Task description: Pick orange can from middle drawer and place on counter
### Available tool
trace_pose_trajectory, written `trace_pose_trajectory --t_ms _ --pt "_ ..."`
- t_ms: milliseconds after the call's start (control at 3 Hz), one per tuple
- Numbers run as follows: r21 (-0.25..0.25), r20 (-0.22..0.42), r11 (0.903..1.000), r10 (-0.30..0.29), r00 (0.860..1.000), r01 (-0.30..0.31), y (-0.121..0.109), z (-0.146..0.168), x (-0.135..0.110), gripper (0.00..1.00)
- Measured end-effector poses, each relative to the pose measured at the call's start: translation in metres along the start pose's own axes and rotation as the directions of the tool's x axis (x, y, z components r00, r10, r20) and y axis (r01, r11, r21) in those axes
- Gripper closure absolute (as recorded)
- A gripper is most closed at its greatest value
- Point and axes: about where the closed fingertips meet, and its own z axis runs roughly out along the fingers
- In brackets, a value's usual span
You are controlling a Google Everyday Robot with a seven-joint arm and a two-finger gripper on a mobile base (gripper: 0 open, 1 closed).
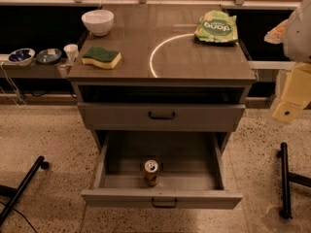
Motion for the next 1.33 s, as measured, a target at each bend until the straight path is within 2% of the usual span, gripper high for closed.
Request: trace_pose_trajectory --t_ms 333,667,1000,1333 --pt "0.0 0.0 1.0 0.0 1.0 0.0 0.0 0.0 0.0 0.0" --pt "-0.011 0.031 0.9999 0.006 1.0 -0.006 0.0 0.031 -0.002 0.0" --pt "-0.043 0.096 0.9988 -0.02 0.995 0.024 0.023 0.099 -0.008 0.0" --pt "-0.034 0.193 0.9965 -0.068 0.979 0.076 0.03 0.149 -0.008 0.0"
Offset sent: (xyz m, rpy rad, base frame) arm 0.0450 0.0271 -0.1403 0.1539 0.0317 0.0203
